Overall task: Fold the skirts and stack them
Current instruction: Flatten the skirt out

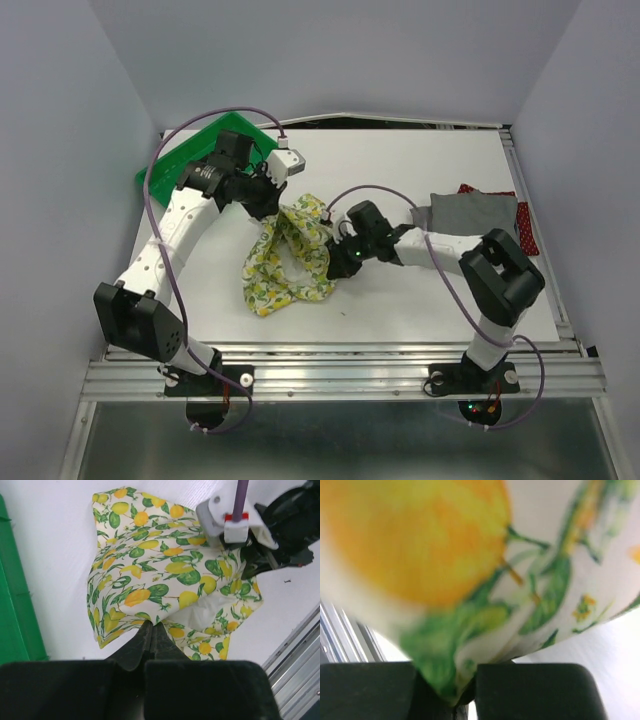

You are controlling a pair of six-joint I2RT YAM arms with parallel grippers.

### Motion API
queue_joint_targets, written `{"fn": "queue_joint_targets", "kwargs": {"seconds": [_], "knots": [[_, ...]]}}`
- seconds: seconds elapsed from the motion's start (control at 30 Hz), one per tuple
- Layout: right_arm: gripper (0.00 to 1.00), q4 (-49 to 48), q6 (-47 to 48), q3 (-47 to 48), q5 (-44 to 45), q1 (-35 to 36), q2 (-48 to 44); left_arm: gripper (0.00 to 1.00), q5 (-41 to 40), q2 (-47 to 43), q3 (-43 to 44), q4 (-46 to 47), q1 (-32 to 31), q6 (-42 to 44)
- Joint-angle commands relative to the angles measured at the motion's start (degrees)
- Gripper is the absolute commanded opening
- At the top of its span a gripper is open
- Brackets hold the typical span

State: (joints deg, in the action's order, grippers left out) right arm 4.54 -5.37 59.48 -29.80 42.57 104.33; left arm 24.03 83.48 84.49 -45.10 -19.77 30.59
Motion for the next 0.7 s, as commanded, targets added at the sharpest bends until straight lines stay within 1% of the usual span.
{"fn": "queue_joint_targets", "kwargs": {"seconds": [0.0, 0.03, 0.07, 0.1, 0.13, 0.17, 0.2, 0.23, 0.27, 0.3, 0.33, 0.43, 0.47, 0.57, 0.67], "knots": [[0.01, 7.2, 15.1, 0.0, -7.0, -6.2, -12.5, 0.0, 5.8, 0.1, 5.2, -8.9, 0.2, 7.6], [0.01, 10.3, 22.4, -0.3, -8.8, -6.2, -18.1, 0.0, 6.2, 0.1, 5.6, -10.0, 0.2, 8.9], [0.01, 17.9, 25.7, -0.2, -12.9, -6.2, -20.7, 0.0, 6.9, 0.1, 6.1, -11.2, 0.3, 10.4], [0.01, 21.4, 28.1, 0.3, -15.0, -6.2, -23.1, 0.0, 8.5, 0.2, 7.7, -14.3, 0.6, 13.1], [0.01, 28.6, 33.4, 0.7, -18.9, -6.2, -27.0, 0.0, 9.3, 0.7, 9.6, -15.8, 0.8, 14.0], [0.01, 32.3, 36.1, 1.2, -20.5, -6.2, -28.3, 0.0, 10.1, 0.7, 9.6, -17.5, 1.0, 15.1], [0.01, 35.4, 40.8, 1.9, -21.5, -6.2, -29.3, 0.0, 10.6, 1.2, 11.4, -19.3, 1.1, 15.3], [0.01, 38.3, 43.0, 2.2, -22.2, -6.2, -29.9, 0.0, 10.3, 0.9, 11.7, -19.3, 1.2, 15.3], [0.01, 43.3, 45.2, 2.7, -22.6, -6.2, -30.1, 0.0, 10.1, 0.5, 11.9, -19.3, 1.2, 15.6], [0.01, 45.5, 47.5, 3.1, -22.1, -6.2, -29.5, 0.0, 9.1, -0.3, 12.1, -19.3, 1.2, 15.6], [0.01, 50.4, 52.6, 4.5, -21.7, -6.2, -28.8, 0.0, 8.5, -0.6, 12.2, -19.4, 1.2, 15.3], [0.01, 57.0, 57.8, 8.2, -17.1, -6.2, -25.7, 0.0, 5.2, -1.9, 11.8, -19.4, 1.3, 15.7], [0.01, 57.7, 58.4, 8.9, -13.6, -6.2, -25.2, 0.0, 4.5, -2.9, 11.4, -19.4, 1.5, 15.8], [0.01, 60.7, 62.4, 10.9, -8.6, -6.2, -25.7, 0.0, 0.0, -5.3, 10.1, -19.2, 1.9, 17.3], [0.01, 60.2, 61.8, 11.6, -9.0, -6.2, -26.4, 0.0, -4.4, -7.1, 9.5, -16.7, 3.6, 17.7]]}}
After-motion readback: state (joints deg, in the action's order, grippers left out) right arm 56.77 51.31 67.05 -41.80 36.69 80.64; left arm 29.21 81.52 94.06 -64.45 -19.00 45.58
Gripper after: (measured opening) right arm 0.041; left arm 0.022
